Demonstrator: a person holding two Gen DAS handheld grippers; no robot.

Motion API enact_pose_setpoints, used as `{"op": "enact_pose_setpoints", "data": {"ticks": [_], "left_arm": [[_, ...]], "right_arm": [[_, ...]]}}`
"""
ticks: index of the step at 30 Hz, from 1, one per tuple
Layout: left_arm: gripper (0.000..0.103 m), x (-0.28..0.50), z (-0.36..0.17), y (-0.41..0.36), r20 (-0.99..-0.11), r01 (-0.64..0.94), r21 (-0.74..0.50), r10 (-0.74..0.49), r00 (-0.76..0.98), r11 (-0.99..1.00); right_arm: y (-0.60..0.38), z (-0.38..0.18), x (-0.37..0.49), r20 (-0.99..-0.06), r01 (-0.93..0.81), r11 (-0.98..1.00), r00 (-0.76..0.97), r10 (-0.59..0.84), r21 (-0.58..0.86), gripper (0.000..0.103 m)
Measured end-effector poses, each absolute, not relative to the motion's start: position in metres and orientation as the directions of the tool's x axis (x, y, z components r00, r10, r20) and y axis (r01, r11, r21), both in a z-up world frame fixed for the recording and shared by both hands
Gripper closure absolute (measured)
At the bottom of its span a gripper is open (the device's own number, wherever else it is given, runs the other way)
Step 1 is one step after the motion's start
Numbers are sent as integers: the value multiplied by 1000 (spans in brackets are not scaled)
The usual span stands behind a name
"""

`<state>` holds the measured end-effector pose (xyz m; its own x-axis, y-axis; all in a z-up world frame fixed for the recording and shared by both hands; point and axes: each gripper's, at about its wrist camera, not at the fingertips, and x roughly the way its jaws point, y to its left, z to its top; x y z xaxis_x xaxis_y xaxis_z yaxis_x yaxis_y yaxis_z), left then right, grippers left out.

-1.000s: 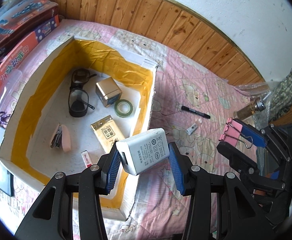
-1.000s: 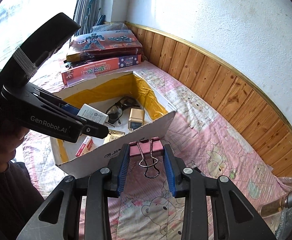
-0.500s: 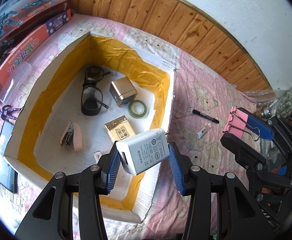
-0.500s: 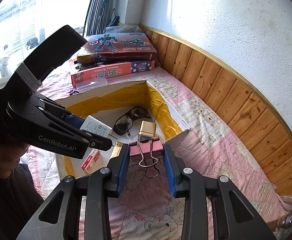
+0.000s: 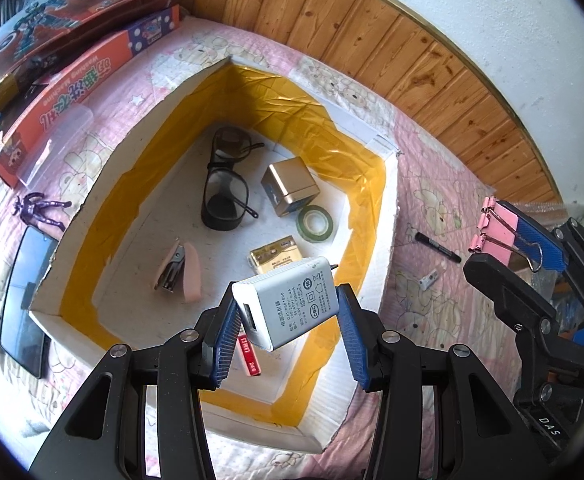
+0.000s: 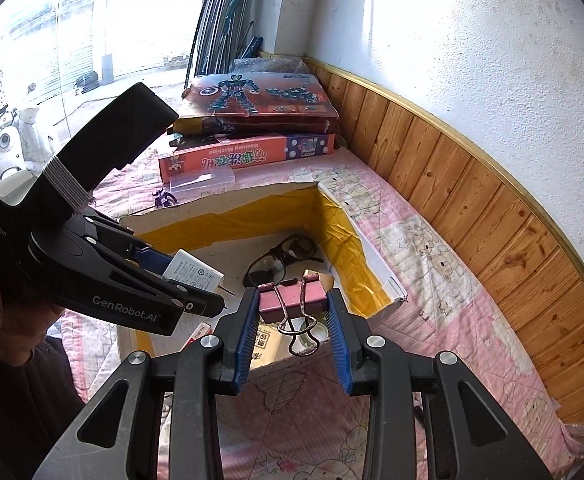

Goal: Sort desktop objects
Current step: 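Carry the charger in the left tool while the right tool carries the pink clip toward the box, then lower the charger in the left tool while the right tool lowers the clip into the box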

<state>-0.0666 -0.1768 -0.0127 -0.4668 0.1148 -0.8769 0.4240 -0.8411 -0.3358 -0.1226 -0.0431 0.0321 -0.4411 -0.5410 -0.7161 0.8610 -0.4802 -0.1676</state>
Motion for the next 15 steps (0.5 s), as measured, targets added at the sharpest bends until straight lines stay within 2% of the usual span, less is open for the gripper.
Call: {"op": "enact_pose_setpoints", "data": {"ticks": [15], "left_arm": [[55, -67, -19, -226, -897, 498, -280, 38, -441, -821]], "right_arm": [[-78, 12, -137, -743, 902, -417, -353, -569, -109, 68]]}}
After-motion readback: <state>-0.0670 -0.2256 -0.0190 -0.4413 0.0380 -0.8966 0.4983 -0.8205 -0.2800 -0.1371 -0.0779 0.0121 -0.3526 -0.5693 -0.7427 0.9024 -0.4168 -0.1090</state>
